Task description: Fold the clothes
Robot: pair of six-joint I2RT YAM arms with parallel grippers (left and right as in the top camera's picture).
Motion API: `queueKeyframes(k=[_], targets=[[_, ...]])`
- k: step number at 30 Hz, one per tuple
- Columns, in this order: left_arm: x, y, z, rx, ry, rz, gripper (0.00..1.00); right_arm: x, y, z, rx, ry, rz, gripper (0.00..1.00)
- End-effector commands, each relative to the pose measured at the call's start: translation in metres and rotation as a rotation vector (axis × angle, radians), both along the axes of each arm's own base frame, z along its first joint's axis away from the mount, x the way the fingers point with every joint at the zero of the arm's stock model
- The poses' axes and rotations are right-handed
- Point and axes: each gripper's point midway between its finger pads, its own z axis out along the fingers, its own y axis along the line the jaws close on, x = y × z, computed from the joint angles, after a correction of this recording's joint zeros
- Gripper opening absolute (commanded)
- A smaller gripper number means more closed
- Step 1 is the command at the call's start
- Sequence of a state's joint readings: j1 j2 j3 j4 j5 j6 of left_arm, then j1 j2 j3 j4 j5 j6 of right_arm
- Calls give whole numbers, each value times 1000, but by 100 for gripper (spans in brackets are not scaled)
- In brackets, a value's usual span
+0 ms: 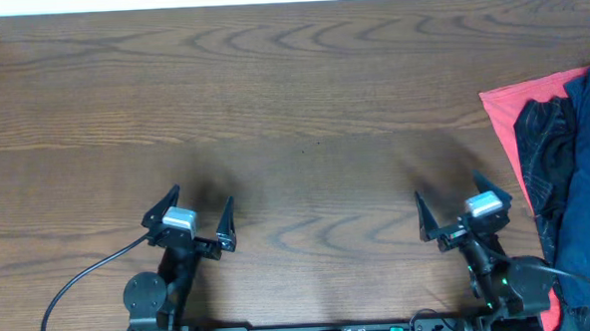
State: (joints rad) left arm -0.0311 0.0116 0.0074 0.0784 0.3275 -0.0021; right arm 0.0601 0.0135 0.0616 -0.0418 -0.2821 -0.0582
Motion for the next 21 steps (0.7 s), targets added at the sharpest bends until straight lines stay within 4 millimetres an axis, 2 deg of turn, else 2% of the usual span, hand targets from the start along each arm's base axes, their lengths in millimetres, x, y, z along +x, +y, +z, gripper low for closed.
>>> queueKeyframes(k=[1, 3, 5, 10, 12, 16, 21], targets=[[-3, -1, 33, -87, -108, -9, 98, -9, 14, 31, 170, -62, 106, 99], [-8, -1, 62, -91, -219, -14, 98, -14, 13, 58, 223, -159, 119, 99], [-12, -1, 78, -117, -250, -18, 98, -18, 10, 80, 265, -228, 116, 99], [-11, -1, 78, -198, -58, -15, 98, -9, 7, 100, 313, -156, 94, 99], [-11, -1, 86, -195, 3, -11, 98, 3, 8, 106, 312, -90, 85, 99], [-6, -1, 117, -191, 100, 1, 98, 38, 14, 115, 306, 145, 73, 99], [16, -1, 139, -116, 282, 14, 98, 74, 27, 110, 203, 437, 112, 99]])
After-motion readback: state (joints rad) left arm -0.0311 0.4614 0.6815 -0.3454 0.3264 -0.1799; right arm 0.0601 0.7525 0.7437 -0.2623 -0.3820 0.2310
